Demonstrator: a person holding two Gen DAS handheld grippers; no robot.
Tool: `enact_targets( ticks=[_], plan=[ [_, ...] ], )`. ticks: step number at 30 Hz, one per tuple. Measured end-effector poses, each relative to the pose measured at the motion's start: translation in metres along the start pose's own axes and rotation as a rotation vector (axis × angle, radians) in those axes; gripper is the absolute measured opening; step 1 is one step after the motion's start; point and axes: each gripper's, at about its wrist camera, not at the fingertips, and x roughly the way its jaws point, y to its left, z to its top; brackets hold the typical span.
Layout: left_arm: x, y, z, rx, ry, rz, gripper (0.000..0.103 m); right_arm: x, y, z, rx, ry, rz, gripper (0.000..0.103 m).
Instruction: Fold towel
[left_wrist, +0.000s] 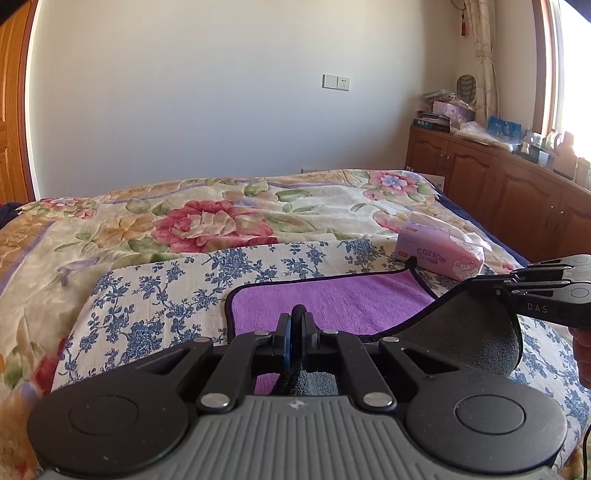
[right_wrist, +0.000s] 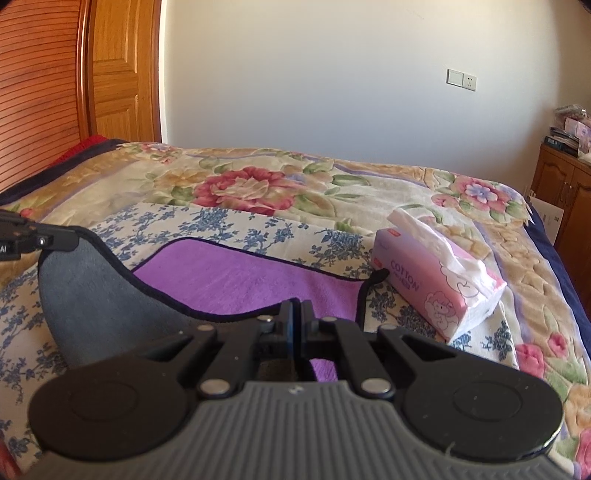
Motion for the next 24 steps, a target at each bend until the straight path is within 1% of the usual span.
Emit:
enact_targets(
  ticks=[16, 24],
  plan=[
    [0.026, 0.004, 0.016, 0.014, 0.001, 0.029, 0.006, 0.022, -0.01, 0.012, -0.028, -0.03, -0.001, 0.004],
    [0.038, 0.007, 0.022, 0.031, 0.0, 0.03, 0.006, 0.031, -0.019, 0.019, -0.028, -0.054, -0.009, 0.004]
  ],
)
